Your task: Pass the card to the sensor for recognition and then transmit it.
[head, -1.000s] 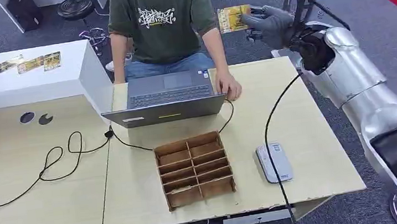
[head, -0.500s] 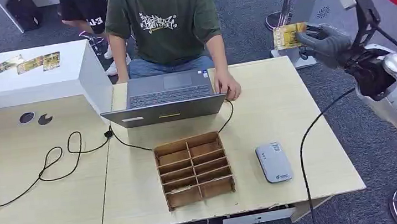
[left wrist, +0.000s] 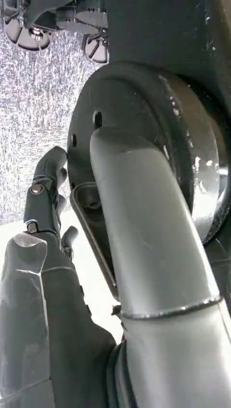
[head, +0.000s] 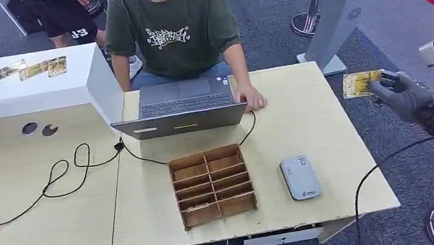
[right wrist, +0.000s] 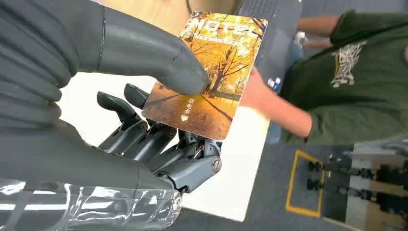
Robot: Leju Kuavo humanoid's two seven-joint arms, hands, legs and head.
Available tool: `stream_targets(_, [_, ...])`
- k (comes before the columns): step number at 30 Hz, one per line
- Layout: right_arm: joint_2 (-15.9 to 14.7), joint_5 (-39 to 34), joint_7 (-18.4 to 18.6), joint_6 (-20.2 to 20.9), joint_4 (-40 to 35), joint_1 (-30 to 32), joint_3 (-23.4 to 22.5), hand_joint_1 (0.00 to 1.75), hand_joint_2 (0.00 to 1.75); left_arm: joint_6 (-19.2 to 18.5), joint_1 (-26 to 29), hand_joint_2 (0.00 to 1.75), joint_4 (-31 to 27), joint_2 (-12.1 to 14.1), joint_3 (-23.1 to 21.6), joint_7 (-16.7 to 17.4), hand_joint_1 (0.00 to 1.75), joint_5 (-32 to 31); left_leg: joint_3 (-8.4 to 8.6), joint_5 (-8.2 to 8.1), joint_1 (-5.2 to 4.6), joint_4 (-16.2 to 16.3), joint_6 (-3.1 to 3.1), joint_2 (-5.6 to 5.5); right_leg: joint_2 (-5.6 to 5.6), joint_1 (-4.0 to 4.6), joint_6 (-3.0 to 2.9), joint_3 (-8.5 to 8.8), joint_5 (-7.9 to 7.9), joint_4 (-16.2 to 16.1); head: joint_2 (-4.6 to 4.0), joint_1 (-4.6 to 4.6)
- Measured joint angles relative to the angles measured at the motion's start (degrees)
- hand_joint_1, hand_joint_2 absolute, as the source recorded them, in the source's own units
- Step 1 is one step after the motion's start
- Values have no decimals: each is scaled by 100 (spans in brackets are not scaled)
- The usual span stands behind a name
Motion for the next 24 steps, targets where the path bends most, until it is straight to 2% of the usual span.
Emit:
stream_targets(9, [6,237,-37,81,-635,2175,-1813,175,175,11,20,0,0,-4,0,-22,0,85,-5,-5,-1,-2,5,1,0,-2,1,-3,-3,-2,0,0])
stream_targets(13, [172,591,22,149,-673,2567,-2250,175,175,22,27,0,0,-6,0,-26,0,85,0,-5,-1,-3,6,14,16,-2,2,-6,-2,-2,2,-2])
stream_targets(18, [562,1159,2,197,-583,2670,-2255,175,175,31,27,0,0,-9,0,-26,0,66,5,-5,0,-3,6,20,22,0,1,-5,-1,-1,0,-2])
stream_targets(24, [1089,1578,-186,68,-174,2393,-1736,175,175,31,15,0,0,-24,0,-24,0,13,6,-4,0,-4,4,24,30,-1,0,-4,-1,3,2,0])
